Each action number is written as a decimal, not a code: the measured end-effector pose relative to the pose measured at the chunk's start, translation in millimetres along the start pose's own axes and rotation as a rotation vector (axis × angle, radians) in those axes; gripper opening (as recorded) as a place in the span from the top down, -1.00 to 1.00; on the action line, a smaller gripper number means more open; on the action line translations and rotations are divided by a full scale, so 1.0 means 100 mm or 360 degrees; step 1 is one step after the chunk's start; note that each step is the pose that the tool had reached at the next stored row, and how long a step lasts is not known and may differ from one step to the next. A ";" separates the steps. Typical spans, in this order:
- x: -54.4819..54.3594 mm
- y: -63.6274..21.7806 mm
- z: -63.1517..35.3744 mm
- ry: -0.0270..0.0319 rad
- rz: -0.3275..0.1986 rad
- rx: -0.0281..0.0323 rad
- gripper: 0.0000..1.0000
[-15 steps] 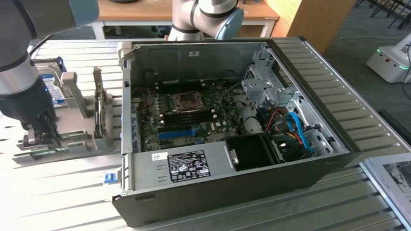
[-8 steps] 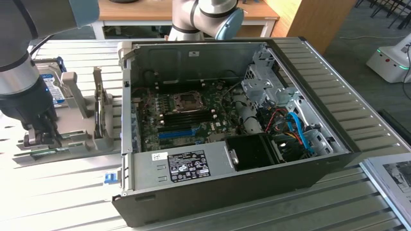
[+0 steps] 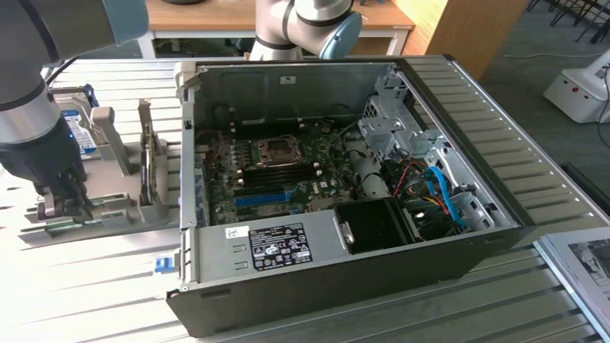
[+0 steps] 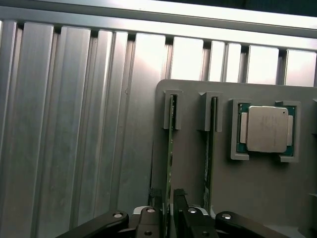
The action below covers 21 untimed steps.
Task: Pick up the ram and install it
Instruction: 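Pick up the ram and move it above insertion slot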
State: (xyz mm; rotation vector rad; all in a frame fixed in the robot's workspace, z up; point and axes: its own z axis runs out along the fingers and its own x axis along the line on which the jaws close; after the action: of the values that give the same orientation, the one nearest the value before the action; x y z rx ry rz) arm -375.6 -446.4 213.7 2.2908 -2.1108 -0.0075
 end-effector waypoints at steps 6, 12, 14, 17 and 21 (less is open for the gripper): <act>0.00 -0.001 0.038 -0.00001 0.0000 -0.00001 0.53; 0.00 -0.001 0.063 0.00002 0.0000 -0.00003 0.53; 0.00 -0.001 0.064 0.00002 0.0000 -0.00003 0.53; 0.00 -0.006 0.067 -0.00003 0.0000 0.00006 0.53; 0.00 -0.028 0.065 -0.00002 0.0000 0.00003 0.53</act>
State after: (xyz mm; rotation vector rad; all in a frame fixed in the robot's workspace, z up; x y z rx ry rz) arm -372.9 -446.4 207.2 2.2909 -2.1109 -0.0075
